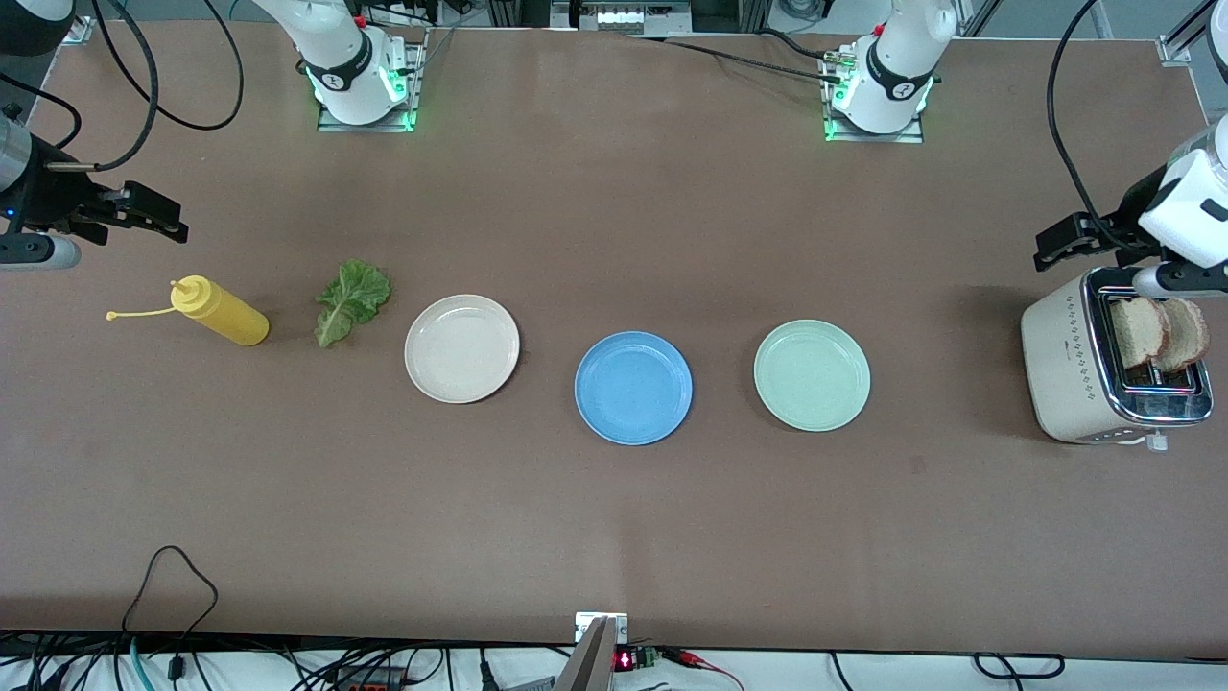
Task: Make sandwich in blue plate with both arms
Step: 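Reach the left gripper into the toaster and grasp a bread slice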
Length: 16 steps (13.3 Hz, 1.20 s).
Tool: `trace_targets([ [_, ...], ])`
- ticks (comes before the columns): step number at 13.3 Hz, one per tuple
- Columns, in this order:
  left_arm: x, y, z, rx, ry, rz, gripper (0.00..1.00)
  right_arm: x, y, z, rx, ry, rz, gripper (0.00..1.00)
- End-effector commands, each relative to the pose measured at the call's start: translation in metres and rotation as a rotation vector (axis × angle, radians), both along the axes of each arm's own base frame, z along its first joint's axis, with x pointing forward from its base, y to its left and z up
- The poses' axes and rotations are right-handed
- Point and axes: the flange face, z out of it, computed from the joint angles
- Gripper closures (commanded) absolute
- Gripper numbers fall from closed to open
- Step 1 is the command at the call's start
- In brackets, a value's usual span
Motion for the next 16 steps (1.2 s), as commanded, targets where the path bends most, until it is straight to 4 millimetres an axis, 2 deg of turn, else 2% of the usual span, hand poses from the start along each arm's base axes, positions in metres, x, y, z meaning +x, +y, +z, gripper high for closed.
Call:
trace_targets([
  [1, 0.013, 0.039, -0.033, -0.013, 0.011, 0.013, 0.0, -0.008, -0.002, 0.003, 0.005, -0.008, -0.014, 0.0],
  [2, 0.02, 0.054, -0.047, -0.016, 0.013, 0.0, 0.0, -0.007, -0.002, 0.003, 0.005, -0.007, -0.014, 0.0],
  [3, 0.025, 0.076, -0.064, -0.022, 0.019, -0.005, 0.0, -0.008, -0.002, 0.003, 0.005, -0.008, -0.013, 0.0],
  [7, 0.036, 0.138, -0.11, -0.031, 0.005, -0.095, 0.0, -0.007, -0.002, 0.001, 0.005, -0.002, -0.013, 0.0],
  [10, 0.039, 0.168, -0.133, 0.056, 0.028, -0.169, 0.0, -0.006, -0.003, 0.0, 0.005, 0.0, -0.014, 0.0],
  [12, 0.034, 0.193, -0.147, 0.044, 0.043, -0.178, 0.0, -0.006, -0.003, 0.0, 0.005, 0.0, -0.014, 0.0],
  [16, 0.021, 0.221, -0.166, 0.013, 0.072, -0.191, 0.0, -0.005, -0.004, -0.003, 0.005, 0.006, -0.016, 0.0],
])
